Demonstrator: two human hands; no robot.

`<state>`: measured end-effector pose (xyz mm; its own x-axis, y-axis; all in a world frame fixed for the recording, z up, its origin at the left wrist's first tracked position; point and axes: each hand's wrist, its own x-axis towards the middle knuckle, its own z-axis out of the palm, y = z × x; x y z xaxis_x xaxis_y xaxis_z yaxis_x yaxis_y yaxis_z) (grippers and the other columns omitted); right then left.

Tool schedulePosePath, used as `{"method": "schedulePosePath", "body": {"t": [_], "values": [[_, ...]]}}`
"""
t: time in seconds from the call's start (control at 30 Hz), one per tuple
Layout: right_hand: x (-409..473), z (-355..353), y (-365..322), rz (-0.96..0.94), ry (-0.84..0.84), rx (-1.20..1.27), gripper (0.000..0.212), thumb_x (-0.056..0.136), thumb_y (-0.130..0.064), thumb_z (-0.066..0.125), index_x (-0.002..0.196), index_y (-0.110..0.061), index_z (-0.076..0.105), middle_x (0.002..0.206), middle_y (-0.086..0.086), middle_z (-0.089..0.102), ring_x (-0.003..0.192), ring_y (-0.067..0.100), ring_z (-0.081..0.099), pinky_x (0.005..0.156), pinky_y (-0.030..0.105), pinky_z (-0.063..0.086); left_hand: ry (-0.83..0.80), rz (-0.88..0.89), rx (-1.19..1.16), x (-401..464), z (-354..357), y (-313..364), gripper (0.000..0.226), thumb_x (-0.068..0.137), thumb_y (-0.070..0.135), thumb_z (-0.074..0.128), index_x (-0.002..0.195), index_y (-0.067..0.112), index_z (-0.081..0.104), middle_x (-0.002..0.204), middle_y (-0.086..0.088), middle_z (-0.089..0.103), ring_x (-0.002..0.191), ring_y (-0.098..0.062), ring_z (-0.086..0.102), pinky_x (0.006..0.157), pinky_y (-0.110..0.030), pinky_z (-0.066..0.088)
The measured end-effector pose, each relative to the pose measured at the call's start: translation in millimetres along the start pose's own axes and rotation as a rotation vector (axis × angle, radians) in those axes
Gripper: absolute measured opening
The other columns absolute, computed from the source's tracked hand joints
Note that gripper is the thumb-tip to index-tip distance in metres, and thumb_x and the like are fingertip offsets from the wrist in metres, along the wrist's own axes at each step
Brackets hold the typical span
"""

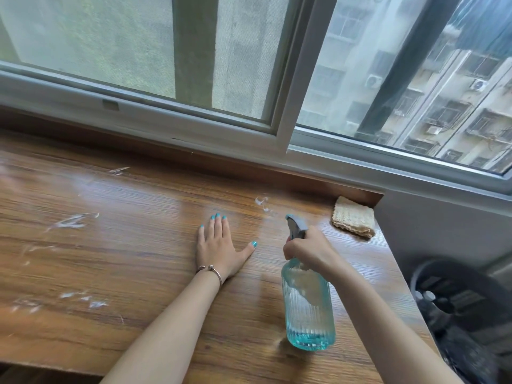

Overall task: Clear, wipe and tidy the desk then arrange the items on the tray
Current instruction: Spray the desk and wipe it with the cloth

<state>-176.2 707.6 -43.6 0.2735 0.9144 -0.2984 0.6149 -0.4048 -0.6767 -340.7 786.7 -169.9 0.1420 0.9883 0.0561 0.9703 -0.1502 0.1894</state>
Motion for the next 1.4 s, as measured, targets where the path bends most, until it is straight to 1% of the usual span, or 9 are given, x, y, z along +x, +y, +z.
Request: {"method": "schedulePosePath", "body": {"t": [0.23, 0.37, 0.6, 0.77, 0.87, 1.0, 1.07, 1.27, 1.4], "values": [[1, 0, -3, 0.02, -0.023, 0.031, 0.019, 0.049, -0.018, 0.058, 0.068, -0.014, 0.061, 0.068, 0.004, 0.055, 0.065, 0.02, 0.052, 0.059, 0.032, 0.042, -0.027, -0.043, 0.003, -5, -3, 1, 0.111, 0.079, 0.084, 0.013, 0.152, 0.002, -0.002, 0.161, -0.014, -0.003, 0.149, -0.024, -0.004, 0.119, -0.043, -0.001], [0, -4, -6, 0.04, -0.025, 0.03, 0.018, 0.051, -0.016, 0.059, 0.068, -0.011, 0.055, 0.065, 0.006, 0.048, 0.057, 0.02, 0.048, 0.048, 0.026, 0.039, -0.039, -0.033, 0.013, -14, -2, -3, 0.107, 0.082, 0.081, 0.01, 0.152, 0.001, -0.003, 0.161, -0.015, -0.005, 0.149, -0.024, -0.006, 0.119, -0.041, -0.001], [-4, -7, -4, 0.008, -0.046, 0.042, 0.019, 0.049, -0.016, 0.057, 0.067, -0.011, 0.058, 0.066, 0.006, 0.052, 0.06, 0.019, 0.049, 0.052, 0.028, 0.041, -0.05, -0.017, 0.006, -35, -7, -9, 0.096, 0.089, 0.074, 0.014, 0.153, 0.004, -0.003, 0.161, -0.013, -0.005, 0.149, -0.022, -0.007, 0.119, -0.039, -0.004], [-10, -10, -8, -0.015, -0.057, 0.057, 0.008, 0.06, -0.008, 0.059, 0.066, -0.013, 0.06, 0.065, 0.003, 0.055, 0.063, 0.018, 0.051, 0.054, 0.028, 0.041, -0.241, 0.086, -0.062, -51, -14, -23, 0.09, 0.091, 0.07, 0.016, 0.153, 0.01, -0.007, 0.161, -0.004, -0.013, 0.147, -0.015, -0.014, 0.119, -0.037, -0.008], [-17, -5, -18, -0.006, -0.05, 0.057, 0.009, 0.055, -0.009, 0.057, 0.064, -0.011, 0.058, 0.063, 0.005, 0.053, 0.06, 0.02, 0.05, 0.054, 0.03, 0.039, -0.387, 0.139, -0.206, -51, -34, -44, 0.08, 0.094, 0.067, 0.016, 0.155, 0.016, 0.001, 0.162, 0.004, -0.007, 0.147, -0.006, -0.01, 0.118, -0.031, -0.007], [-39, 11, -37, -0.003, -0.01, 0.092, 0.015, 0.064, -0.001, 0.064, 0.076, -0.011, 0.064, 0.079, 0.01, 0.067, 0.079, 0.032, 0.067, 0.069, 0.044, 0.057, -0.262, 0.183, -0.226, -57, -69, -87, 0.072, 0.098, 0.059, 0.024, 0.155, 0.02, 0.003, 0.162, 0.005, -0.005, 0.147, -0.007, -0.007, 0.118, -0.03, -0.005], [-57, 29, -54, -0.023, 0.018, 0.06, 0.023, 0.06, -0.003, 0.068, 0.076, -0.02, 0.067, 0.082, 0.006, 0.07, 0.081, 0.032, 0.068, 0.075, 0.049, 0.056, -0.169, 0.205, -0.204, -64, -86, -120, 0.072, 0.098, 0.056, 0.029, 0.155, 0.022, 0.003, 0.162, 0.004, -0.004, 0.148, -0.009, -0.008, 0.118, -0.031, -0.004], [-128, 135, -120, -0.016, 0.145, 0.047, 0.04, 0.059, -0.01, 0.078, 0.082, -0.041, 0.066, 0.066, -0.001, 0.065, 0.064, 0.023, 0.061, 0.066, 0.038, 0.048, -0.1, 0.247, -0.153, -84, -111, -270, 0.074, 0.094, 0.062, 0.026, 0.155, 0.028, -0.001, 0.162, 0.008, -0.006, 0.147, -0.006, -0.011, 0.117, -0.029, -0.007], [-163, 230, -166, 0.04, 0.159, 0.095, 0.038, 0.067, 0.0, 0.075, 0.08, -0.034, 0.065, 0.07, 0.001, 0.065, 0.056, 0.011, 0.053, 0.06, 0.033, 0.045, -0.108, 0.266, -0.112, -96, -120, -391, 0.079, 0.088, 0.07, 0.016, 0.154, 0.031, -0.004, 0.161, 0.012, -0.007, 0.146, -0.004, -0.014, 0.118, -0.029, -0.009]]}}
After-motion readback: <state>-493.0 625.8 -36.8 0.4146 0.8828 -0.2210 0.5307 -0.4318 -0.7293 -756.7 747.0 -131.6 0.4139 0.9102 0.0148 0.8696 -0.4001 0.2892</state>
